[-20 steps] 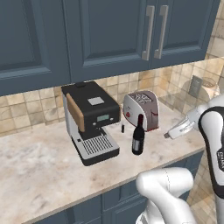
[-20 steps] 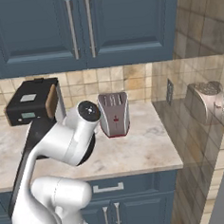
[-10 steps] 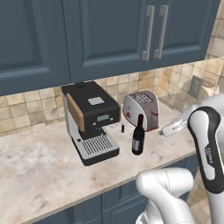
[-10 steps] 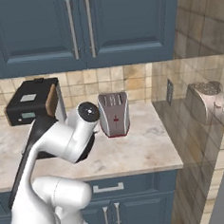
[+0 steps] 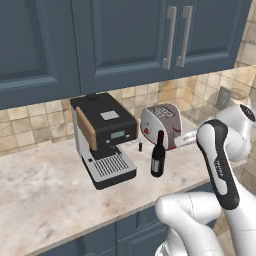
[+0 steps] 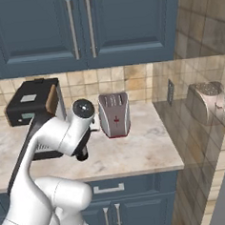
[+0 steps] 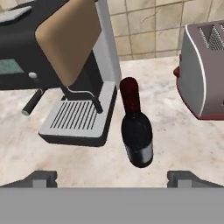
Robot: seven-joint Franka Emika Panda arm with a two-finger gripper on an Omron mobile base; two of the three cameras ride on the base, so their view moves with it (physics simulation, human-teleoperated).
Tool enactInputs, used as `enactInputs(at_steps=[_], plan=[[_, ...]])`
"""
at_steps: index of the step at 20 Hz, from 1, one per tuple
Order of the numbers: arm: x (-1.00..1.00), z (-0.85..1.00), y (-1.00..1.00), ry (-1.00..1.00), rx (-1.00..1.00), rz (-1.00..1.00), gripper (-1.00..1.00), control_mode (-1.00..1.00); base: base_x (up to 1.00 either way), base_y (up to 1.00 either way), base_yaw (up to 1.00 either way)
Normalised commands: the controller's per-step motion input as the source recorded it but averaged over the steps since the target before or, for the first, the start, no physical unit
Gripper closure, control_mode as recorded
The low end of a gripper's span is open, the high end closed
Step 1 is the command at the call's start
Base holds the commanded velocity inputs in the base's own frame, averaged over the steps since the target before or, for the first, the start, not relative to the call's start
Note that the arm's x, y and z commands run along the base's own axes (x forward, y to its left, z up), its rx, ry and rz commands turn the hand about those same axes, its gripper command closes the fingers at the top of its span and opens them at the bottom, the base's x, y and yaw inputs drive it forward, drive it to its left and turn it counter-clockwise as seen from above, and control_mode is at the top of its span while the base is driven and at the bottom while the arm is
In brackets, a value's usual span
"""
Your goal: There is a wine glass and glass cup on the dining counter. Place the wine bottle next to the wine glass and the juice bottle next to the glass cup.
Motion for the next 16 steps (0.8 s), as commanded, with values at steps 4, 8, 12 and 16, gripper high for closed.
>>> enactInputs(at_steps=[4, 8, 12, 16], plan=[[0.21, -0.05, 0.05, 0.02, -0.02, -0.18, -1.0, -1.0, 0.0, 0.0, 0.0], [0.18, -0.15, 0.04, 0.06, -0.02, -0.16, -1.0, -1.0, 0.0, 0.0, 0.0], [0.17, -0.19, 0.05, 0.05, -0.05, -0.14, -1.0, -1.0, 0.0, 0.0, 0.0], [0.14, -0.32, 0.08, 0.01, -0.1, -0.13, -1.0, -1.0, 0.0, 0.0, 0.0]])
